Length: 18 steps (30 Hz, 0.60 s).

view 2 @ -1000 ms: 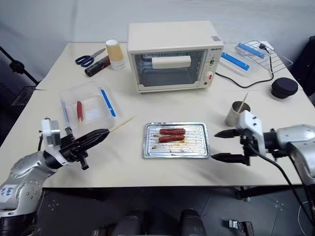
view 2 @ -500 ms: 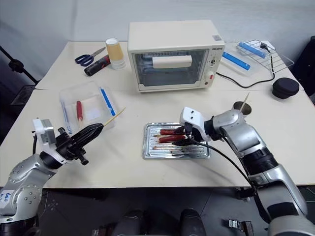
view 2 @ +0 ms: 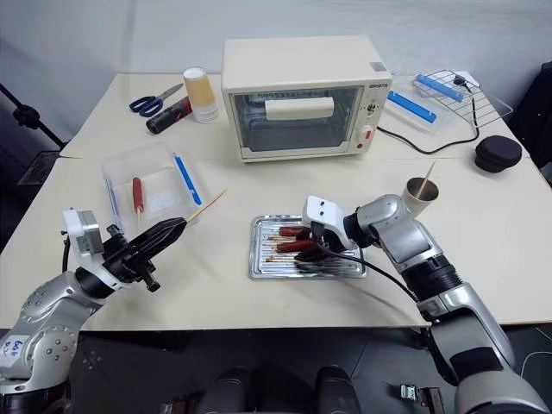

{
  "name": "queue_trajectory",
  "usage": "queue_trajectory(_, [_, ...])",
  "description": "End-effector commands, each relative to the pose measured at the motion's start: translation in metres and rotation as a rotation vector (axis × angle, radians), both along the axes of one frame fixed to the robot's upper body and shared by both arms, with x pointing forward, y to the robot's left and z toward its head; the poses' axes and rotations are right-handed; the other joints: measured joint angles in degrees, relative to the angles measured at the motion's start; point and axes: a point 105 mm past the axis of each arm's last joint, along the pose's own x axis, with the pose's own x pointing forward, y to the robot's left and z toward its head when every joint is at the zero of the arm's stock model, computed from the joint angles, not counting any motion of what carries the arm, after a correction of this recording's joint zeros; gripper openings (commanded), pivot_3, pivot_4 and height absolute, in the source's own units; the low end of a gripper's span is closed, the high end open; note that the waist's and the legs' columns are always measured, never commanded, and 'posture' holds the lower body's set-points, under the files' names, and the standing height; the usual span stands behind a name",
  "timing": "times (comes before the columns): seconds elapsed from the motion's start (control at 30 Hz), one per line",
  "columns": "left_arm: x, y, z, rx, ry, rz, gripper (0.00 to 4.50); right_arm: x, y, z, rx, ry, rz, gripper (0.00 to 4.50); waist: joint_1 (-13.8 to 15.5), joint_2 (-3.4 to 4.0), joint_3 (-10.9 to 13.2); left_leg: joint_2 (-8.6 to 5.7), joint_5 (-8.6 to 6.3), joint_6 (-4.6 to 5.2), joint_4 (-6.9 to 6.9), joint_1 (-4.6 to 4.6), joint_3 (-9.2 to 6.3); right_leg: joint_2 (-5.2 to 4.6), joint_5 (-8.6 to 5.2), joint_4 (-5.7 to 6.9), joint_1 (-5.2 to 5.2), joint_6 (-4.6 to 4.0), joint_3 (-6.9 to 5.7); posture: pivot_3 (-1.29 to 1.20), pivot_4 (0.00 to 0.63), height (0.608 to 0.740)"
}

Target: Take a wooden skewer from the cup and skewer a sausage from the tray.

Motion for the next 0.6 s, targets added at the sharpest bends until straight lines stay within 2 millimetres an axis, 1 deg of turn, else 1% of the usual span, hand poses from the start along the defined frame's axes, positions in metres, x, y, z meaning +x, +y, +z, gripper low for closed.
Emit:
queue_trajectory(0.03, [-0.0028, -0.0055, 0.0103, -0.002, -0.044, -0.029, 0.00, 0.0060, -0.0011, 0.0030, -0.031, -0.026, -0.017, 2.43, 0.0, 0.00, 0.0, 0.00, 0.00, 0.00, 0.00, 0.01, 0.00, 0.00, 0.00, 0.00, 0.00, 0.00, 0.00, 0.00, 0.150, 0.740])
queue_trajectory(0.1, [-0.0021, -0.0064, 0.0108, -0.002, -0.046, -0.034, 0.00, 0.0054, -0.0007, 0.0030, -0.028, -0.021, -0.012, 2.03, 0.0, 0.00, 0.0, 0.00, 0.00, 0.00, 0.00, 0.01, 0.00, 0.00, 0.00, 0.00, 0.00, 0.00, 0.00, 0.00, 0.150, 0.740])
queue_trajectory(0.2, [-0.0013, -0.0071, 0.0114, -0.003, -0.048, -0.039, 0.00, 0.0026, -0.0009, 0.0029, -0.039, -0.018, 0.000, 1.13, 0.0, 0.00, 0.0, 0.00, 0.00, 0.00, 0.00, 0.01, 0.00, 0.01, 0.00, 0.00, 0.00, 0.00, 0.00, 0.00, 0.150, 0.740])
queue_trajectory(0.23, [-0.0010, -0.0073, 0.0116, -0.004, -0.048, -0.039, 0.00, 0.0027, -0.0006, 0.0036, -0.035, -0.021, -0.002, 0.76, 0.0, 0.00, 0.0, 0.00, -0.01, -0.01, -0.01, 0.00, 0.00, 0.00, 0.00, 0.00, 0.00, 0.00, 0.00, 0.00, 0.150, 0.740])
queue_trajectory(0.6, [0.0011, -0.0121, 0.0110, -0.008, -0.051, -0.053, 0.00, -0.0015, 0.0000, 0.0082, -0.032, -0.026, 0.024, 0.76, 0.0, 0.00, 0.0, 0.00, -0.01, -0.01, -0.02, 0.00, 0.00, 0.01, 0.00, -0.01, 0.00, 0.00, -0.01, 0.00, 0.150, 0.740])
